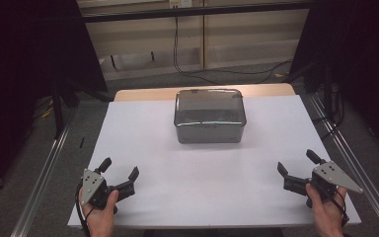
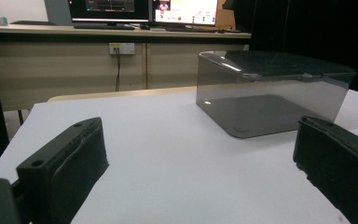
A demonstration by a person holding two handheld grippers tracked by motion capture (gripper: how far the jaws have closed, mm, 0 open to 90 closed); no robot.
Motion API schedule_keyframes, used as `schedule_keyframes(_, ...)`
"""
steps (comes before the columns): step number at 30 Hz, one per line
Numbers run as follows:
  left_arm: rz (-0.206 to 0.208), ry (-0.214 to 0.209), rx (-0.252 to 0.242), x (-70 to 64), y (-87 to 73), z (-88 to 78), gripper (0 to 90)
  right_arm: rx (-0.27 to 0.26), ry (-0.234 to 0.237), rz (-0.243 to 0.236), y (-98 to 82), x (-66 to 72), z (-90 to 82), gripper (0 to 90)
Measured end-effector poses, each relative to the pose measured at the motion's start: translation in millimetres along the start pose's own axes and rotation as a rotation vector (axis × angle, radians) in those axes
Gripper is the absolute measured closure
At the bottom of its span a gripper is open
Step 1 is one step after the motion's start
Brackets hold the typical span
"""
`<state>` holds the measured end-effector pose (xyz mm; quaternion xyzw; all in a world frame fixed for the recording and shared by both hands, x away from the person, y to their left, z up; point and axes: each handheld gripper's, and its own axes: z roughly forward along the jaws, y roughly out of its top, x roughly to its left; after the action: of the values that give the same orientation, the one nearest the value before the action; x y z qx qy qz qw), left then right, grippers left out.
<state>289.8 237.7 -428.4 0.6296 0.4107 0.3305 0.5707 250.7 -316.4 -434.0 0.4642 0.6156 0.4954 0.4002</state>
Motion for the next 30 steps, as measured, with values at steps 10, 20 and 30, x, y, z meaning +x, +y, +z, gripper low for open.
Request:
schedule_keyframes(10, -0.021, -0.013, -0.011, 2.7, 0.1, 0.8, 3.4, 0.001, 0.040, -0.005, 0.5, 8.9, 3.2, 0.1)
schedule_keyframes(20, -0.021, -0.025, 0.015, 0.2, -2.1, 0.1, 3.4, 0.009, 0.106, 0.034, 4.2, 21.0, 8.1, 0.0)
schedule_keyframes(30, -0.023, -0.013, 0.021, -1.5, -1.3, -1.6, 2.8, 0.021, 0.143, 0.035, 9.1, 35.0, 21.3, 0.0)
